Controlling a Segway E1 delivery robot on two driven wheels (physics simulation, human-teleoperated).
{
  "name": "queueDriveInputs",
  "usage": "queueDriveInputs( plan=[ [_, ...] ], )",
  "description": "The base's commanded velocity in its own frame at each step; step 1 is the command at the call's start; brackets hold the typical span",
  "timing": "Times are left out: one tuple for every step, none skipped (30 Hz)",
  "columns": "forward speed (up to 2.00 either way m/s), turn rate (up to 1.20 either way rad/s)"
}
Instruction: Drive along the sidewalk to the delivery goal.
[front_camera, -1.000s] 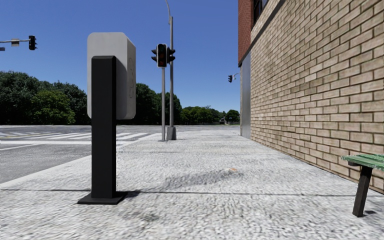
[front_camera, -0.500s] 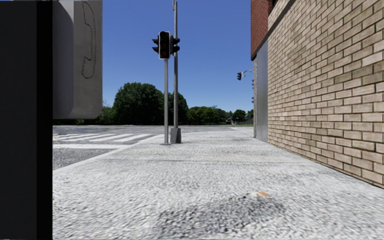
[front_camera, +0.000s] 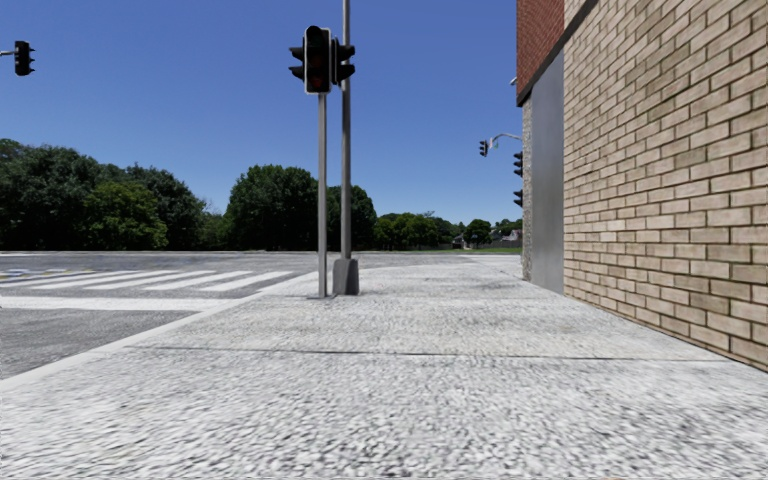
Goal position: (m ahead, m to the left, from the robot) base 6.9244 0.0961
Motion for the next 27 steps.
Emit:
queueDriveInputs(
  plan=[
    [2.0,0.0],
    [2.0,0.0],
    [2.0,0.0],
    [2.0,0.0],
    [2.0,0.0],
    [2.0,0.0],
    [2.0,0.0],
    [2.0,-0.16],
    [2.0,-0.24],
    [2.0,-0.26],
    [2.0,-0.26],
    [2.0,-0.27],
    [2.0,-0.27],
    [2.0,-0.27],
    [2.0,-0.27],
    [2.0,-0.27],
    [2.0,-0.27],
    [2.0,-0.27],
    [2.0,-0.27],
    [2.0,-0.21],
    [2.0,-0.11],
    [1.98,-0.07],
    [1.82,-0.05],
    [1.61,0.0],
    [1.48,0.0],
    [1.45,0.0],
    [1.45,0.0]
  ],
)
